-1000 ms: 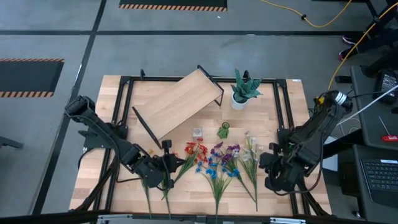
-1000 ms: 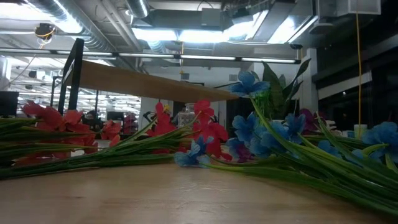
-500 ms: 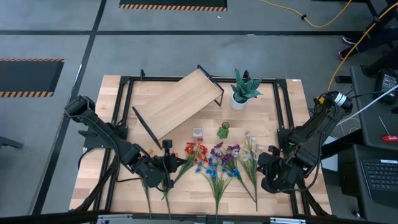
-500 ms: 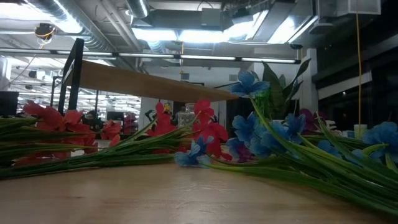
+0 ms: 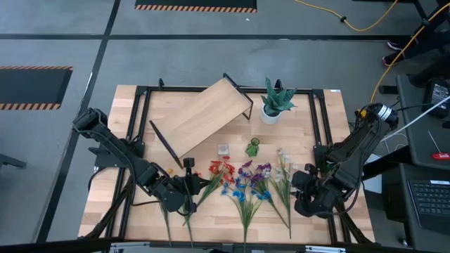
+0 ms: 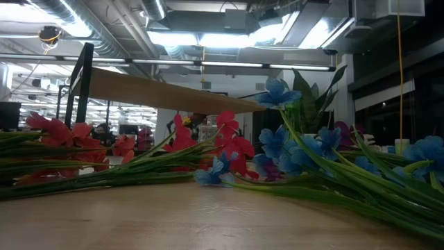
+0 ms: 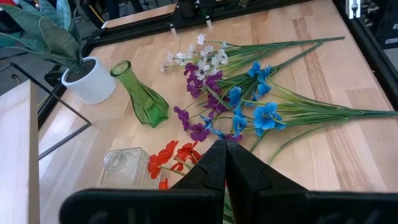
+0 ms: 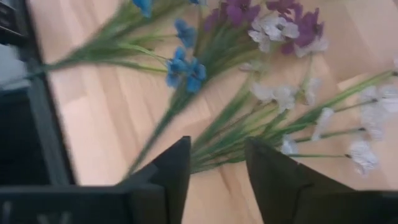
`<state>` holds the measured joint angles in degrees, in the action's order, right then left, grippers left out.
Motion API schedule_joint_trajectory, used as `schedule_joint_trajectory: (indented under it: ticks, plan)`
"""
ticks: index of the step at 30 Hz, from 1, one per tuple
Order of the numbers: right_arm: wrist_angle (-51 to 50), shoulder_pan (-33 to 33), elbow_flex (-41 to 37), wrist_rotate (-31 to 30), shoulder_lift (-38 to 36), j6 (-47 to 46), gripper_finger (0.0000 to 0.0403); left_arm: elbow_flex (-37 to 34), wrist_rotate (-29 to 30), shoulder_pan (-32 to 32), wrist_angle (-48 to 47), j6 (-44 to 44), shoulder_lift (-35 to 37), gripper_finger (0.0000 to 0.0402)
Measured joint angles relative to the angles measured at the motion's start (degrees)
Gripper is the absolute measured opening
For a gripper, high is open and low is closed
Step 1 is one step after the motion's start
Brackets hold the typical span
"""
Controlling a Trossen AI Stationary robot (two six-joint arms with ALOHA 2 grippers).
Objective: Pick and place flowers into a vace then onto a shelf
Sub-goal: Put the white flowers into the green vase
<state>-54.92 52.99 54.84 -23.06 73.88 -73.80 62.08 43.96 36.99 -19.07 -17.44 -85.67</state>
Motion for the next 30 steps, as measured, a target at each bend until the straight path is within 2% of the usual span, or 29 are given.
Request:
schedule_joint_trajectory:
  ticks: [3, 7, 15, 24, 30]
  plan:
    - [-1.1, 0.0, 0.0, 0.0, 1.7, 0.2, 0.0183, 0.0, -0.1, 0.0, 0.0, -1.1, 0.0, 0.0003]
    - [-0.9, 0.0, 0.0, 0.2, 4.1, -0.9, 0.0196, 0.0, -0.1, 0.0, 0.0, -2.9, 0.0, 0.0003]
    - [-0.7, 0.3, 0.0, 7.7, 7.7, -15.5, 0.0197, 0.0, -0.1, 0.0, 0.0, -3.0, 0.0, 0.0003]
    - [2.5, 0.2, 0.0, 7.8, 13.3, -17.8, 0.0197, 0.0, -0.1, 0.0, 0.0, -3.0, 0.0, 0.0003]
    - [3.0, 0.1, 0.0, 8.1, 17.1, -24.6, 0.0197, 0.0, -0.1, 0.0, 0.0, -4.3, 0.0, 0.0003]
